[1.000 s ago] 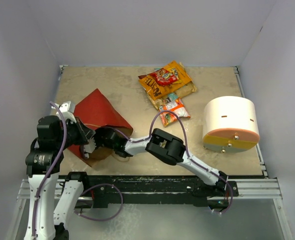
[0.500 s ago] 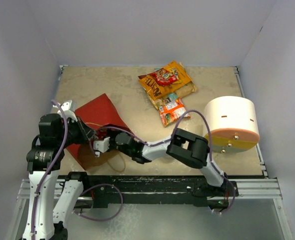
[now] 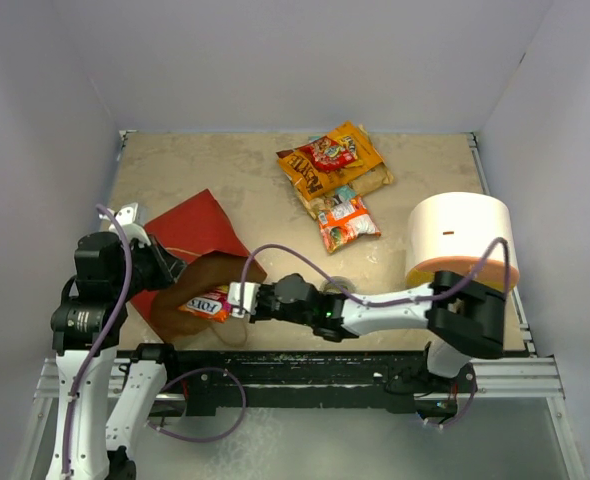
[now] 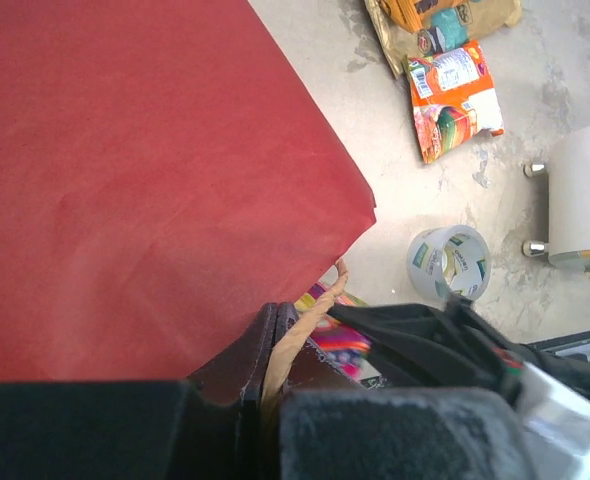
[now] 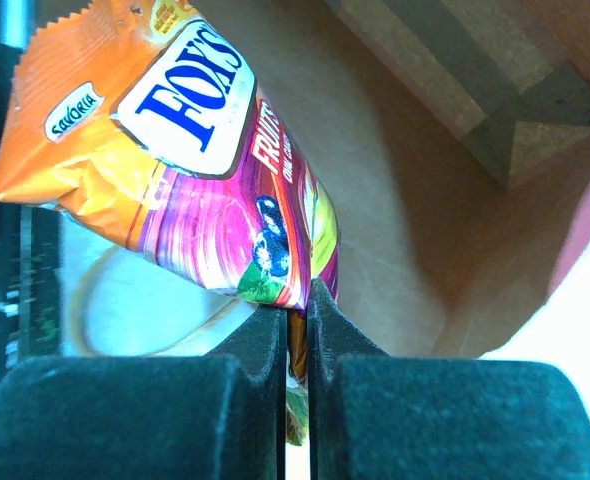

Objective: Take the snacks out of the paper bag
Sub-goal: Take out the snack from the paper bag.

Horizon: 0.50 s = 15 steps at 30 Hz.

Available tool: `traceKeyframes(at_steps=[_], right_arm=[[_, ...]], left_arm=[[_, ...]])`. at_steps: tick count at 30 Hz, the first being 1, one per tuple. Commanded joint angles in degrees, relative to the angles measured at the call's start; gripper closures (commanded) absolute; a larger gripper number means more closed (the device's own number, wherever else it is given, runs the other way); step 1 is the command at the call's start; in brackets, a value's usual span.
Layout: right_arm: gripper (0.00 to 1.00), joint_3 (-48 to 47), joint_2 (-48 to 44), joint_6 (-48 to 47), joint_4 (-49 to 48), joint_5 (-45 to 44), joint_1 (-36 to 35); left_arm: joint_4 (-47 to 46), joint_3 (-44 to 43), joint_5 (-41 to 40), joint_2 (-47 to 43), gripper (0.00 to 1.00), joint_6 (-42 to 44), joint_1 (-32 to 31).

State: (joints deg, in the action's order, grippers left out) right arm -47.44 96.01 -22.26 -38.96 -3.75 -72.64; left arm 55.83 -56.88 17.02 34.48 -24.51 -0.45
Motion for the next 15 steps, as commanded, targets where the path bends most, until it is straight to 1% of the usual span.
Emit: traceKeyframes(at_steps=[1,3,6,10,11,13,15], right_arm=[[1.00,3.32,-11.01,10.37,0.67,7.36,0.09],[1.00,3.88,-14.91,13.93,4.19,9.03,0.17],[1.00,2.53,-19.77,18.75,12.99,11.77,0.08],[1.00,0.52,-27.16,20.56,24.67,13.08,0.21],[1.00,0.12,-29.23,20.52,28.71,12.02,0.21],[1.00,-0.68,-33.90,19.90,34.66,5.49,0.15],[1.00,-1.21,-39.47,19.76,39.55,-3.77,0.25]], left_arm=[[-1.08,-0.72,-0.72,-0.60,1.00,-0.76,0.10],[-1.01,-0.74,-0.65,-0.58,1.00,-0.62,0.10],[-0.98,-0.78,-0.56,-0.79,1.00,-0.48,0.14],[-1.21,-0.69,-0.36,-1.00,1.00,-0.43,0.26],[-1.19,-0.75,-0.28,-1.04,1.00,-0.43,0.27],[-1.17,-0.71,-0.16,-1.00,1.00,-0.32,0.42],[-1.24,-0.75,-0.09,-1.07,1.00,-0.27,0.45]])
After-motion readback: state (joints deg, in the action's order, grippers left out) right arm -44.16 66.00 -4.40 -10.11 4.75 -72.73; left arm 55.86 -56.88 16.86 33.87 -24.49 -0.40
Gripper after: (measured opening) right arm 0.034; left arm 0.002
